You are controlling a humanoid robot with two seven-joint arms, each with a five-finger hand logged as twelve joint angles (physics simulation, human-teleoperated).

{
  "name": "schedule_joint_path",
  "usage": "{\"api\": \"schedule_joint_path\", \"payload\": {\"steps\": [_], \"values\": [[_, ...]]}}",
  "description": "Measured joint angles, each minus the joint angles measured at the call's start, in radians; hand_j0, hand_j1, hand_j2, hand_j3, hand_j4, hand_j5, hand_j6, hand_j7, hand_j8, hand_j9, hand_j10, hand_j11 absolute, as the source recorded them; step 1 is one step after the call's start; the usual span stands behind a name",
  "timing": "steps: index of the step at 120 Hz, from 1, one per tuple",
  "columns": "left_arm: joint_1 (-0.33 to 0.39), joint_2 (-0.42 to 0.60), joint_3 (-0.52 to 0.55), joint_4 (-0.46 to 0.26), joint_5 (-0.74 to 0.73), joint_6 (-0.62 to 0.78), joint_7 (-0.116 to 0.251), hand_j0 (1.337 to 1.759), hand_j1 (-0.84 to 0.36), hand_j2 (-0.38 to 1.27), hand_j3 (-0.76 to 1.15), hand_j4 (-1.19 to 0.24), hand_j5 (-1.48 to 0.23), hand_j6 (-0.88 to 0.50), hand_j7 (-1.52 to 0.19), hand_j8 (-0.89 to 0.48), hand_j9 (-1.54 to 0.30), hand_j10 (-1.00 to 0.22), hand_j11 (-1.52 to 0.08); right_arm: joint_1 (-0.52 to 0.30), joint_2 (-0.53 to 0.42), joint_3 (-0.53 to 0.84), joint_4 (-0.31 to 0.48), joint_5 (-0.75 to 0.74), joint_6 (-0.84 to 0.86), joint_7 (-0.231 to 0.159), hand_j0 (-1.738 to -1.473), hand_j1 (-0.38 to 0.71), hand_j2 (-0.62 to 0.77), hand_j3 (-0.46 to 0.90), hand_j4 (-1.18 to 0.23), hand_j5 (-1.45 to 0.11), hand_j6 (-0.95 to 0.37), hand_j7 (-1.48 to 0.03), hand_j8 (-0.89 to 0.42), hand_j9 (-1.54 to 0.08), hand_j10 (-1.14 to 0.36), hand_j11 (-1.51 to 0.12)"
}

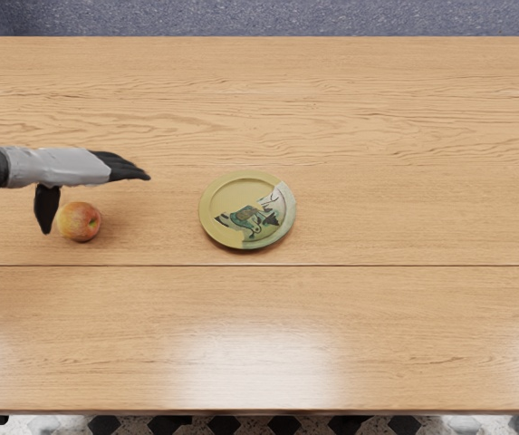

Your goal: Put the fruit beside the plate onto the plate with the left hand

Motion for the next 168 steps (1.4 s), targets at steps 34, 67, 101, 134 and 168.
{"api": "schedule_joint_path", "payload": {"steps": [34, 67, 101, 134, 168], "values": [[0.068, -0.042, -0.088, 0.052, 0.003, 0.008, 0.000, 1.658, 0.32, 0.01, 0.00, -0.02, -0.03, -0.03, -0.03, -0.03, -0.03, -0.02, -0.03, 0.000, 0.000, 0.000, 0.000, 0.000, 0.000, 0.000, -1.658, -0.35, 0.00, 0.00, 0.00, 0.00, 0.00, 0.00, 0.00, 0.00, 0.00, 0.00], [0.070, 0.005, -0.082, -0.012, 0.066, 0.016, 0.000, 1.658, 0.32, 0.01, 0.00, -0.03, -0.03, -0.03, -0.03, -0.03, -0.03, -0.03, -0.03, 0.000, 0.000, 0.000, 0.000, 0.000, 0.000, 0.000, -1.658, -0.35, 0.00, 0.00, 0.00, 0.00, 0.00, 0.00, 0.00, 0.00, 0.00, 0.00], [0.068, 0.035, -0.058, -0.055, 0.181, 0.116, 0.000, 1.658, 0.24, 0.02, 0.00, -0.10, -0.12, -0.10, -0.12, -0.10, -0.12, -0.10, -0.12, 0.000, 0.000, 0.000, 0.000, 0.000, 0.000, 0.000, -1.658, -0.35, 0.00, 0.00, 0.00, 0.00, 0.00, 0.00, 0.00, 0.00, 0.00, 0.00], [0.084, 0.027, -0.053, 0.011, 0.203, 0.147, 0.000, 1.658, 0.13, 0.04, 0.00, -0.19, -0.24, -0.19, -0.24, -0.19, -0.24, -0.19, -0.24, 0.000, 0.000, 0.000, 0.000, 0.000, 0.000, 0.000, -1.658, -0.35, 0.00, 0.00, 0.00, 0.00, 0.00, 0.00, 0.00, 0.00, 0.00, 0.00], [0.122, 0.027, -0.053, 0.032, 0.207, 0.167, 0.000, 1.658, 0.07, 0.05, 0.00, -0.24, -0.31, -0.24, -0.30, -0.24, -0.30, -0.24, -0.30, 0.000, 0.000, 0.000, 0.000, 0.000, 0.000, 0.000, -1.658, -0.35, 0.00, 0.00, 0.00, 0.00, 0.00, 0.00, 0.00, 0.00, 0.00, 0.00]]}}
